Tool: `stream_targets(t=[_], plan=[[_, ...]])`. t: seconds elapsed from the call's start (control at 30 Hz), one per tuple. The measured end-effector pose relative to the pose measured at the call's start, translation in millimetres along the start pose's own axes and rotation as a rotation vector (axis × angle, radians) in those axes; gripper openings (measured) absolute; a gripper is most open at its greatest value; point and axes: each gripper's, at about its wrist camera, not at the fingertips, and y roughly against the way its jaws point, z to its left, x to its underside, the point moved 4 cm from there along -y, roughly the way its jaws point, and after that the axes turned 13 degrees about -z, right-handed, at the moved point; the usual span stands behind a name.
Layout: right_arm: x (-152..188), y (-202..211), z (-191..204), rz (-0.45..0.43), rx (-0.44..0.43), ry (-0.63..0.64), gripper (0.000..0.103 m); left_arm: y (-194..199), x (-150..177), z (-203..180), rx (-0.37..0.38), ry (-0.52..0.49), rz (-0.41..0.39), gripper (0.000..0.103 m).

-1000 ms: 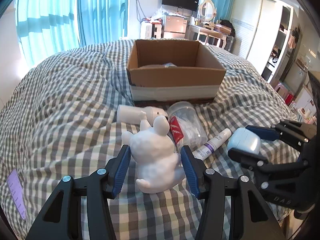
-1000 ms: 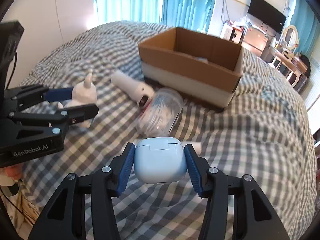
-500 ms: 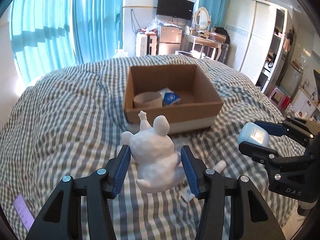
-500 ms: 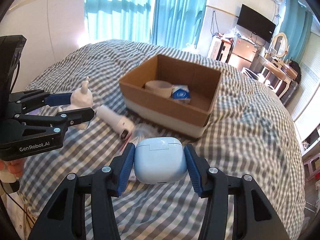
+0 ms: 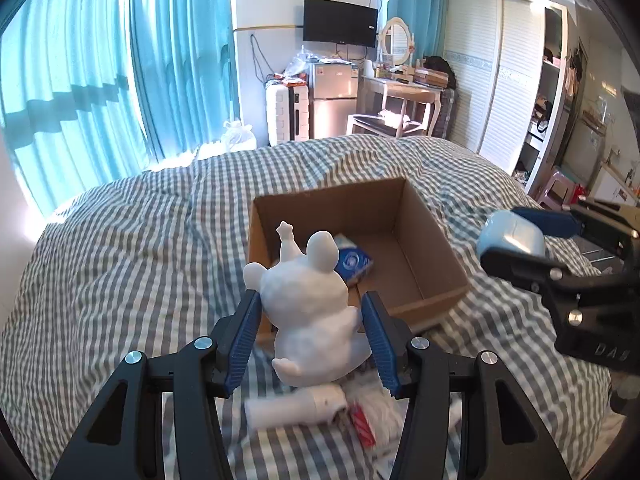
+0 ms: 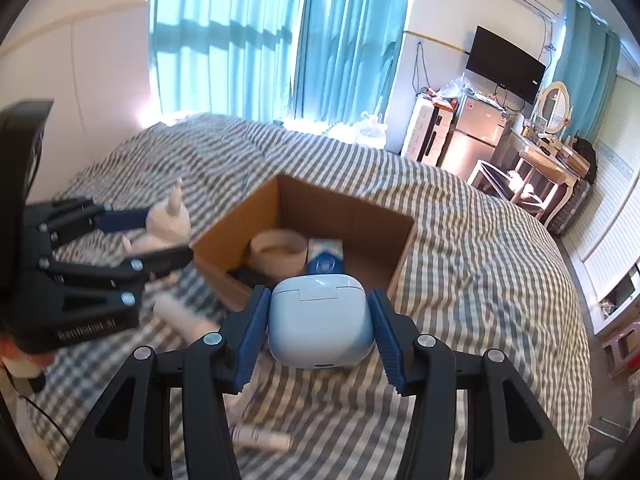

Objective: Organize objects
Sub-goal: 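Carry the plush toy and earbud case over the box with both tools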

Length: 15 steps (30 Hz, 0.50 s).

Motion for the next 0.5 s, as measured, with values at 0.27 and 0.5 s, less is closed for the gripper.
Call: stream_targets(t=[0.27, 0.5], plan=[[-31.7, -46.8, -28.9, -0.019, 0.002, -0.042, 0.051, -52.9, -26.3, 2.9, 0.016, 0.002, 0.020, 0.053], [-36.2, -104.9, -42.1, 0.017, -0.004, -0.049, 0.051, -106.8, -30.8, 6.4, 0.032, 0.004, 0.058, 0.053]])
